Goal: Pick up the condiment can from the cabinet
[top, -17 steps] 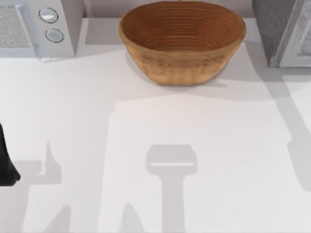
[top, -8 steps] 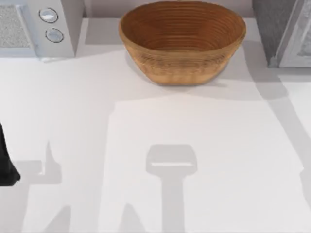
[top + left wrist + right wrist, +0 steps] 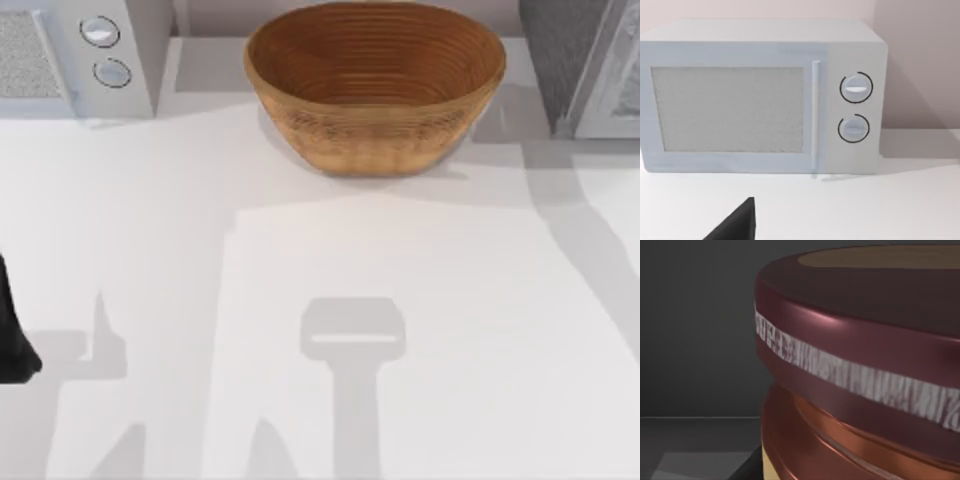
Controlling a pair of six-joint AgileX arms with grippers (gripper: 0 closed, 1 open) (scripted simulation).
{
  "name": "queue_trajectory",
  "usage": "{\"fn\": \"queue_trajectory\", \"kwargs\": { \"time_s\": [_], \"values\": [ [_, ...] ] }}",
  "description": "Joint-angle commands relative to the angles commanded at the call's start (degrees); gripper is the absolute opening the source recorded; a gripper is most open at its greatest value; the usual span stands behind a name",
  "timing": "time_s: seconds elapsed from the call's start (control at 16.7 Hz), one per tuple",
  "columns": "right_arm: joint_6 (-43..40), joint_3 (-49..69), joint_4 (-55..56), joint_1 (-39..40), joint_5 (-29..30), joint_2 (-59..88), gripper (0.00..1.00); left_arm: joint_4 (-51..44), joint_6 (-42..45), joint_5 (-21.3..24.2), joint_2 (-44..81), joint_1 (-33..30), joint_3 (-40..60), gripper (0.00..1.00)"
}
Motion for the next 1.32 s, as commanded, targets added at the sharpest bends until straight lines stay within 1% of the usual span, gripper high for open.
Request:
{"fn": "queue_trajectory", "kwargs": {
  "time_s": [0.3,0.42,0.6,0.78,1.2,1.32],
  "values": [
    [0.15,-1.48,1.05,-0.55,-0.54,-1.52,0.00,0.00,0.00,0.00,0.00,0.00,0.00,1.00],
    [0.23,-5.71,2.94,-1.34,-1.40,-4.90,0.00,0.00,0.00,0.00,0.00,0.00,0.00,1.00],
    [0.30,-16.64,7.01,-3.37,-3.32,-12.61,0.00,0.00,0.00,0.00,0.00,0.00,0.00,1.00],
    [0.25,-33.00,12.08,-6.16,-5.86,-22.59,0.00,0.00,0.00,0.00,0.00,0.00,0.00,1.00],
    [-0.24,-82.30,25.95,-13.58,-13.48,-50.34,0.00,0.00,0.00,0.00,0.00,0.00,0.00,1.00],
    [-0.40,-94.67,29.95,-15.51,-15.73,-58.20,0.00,0.00,0.00,0.00,0.00,0.00,0.00,1.00]
  ]
}}
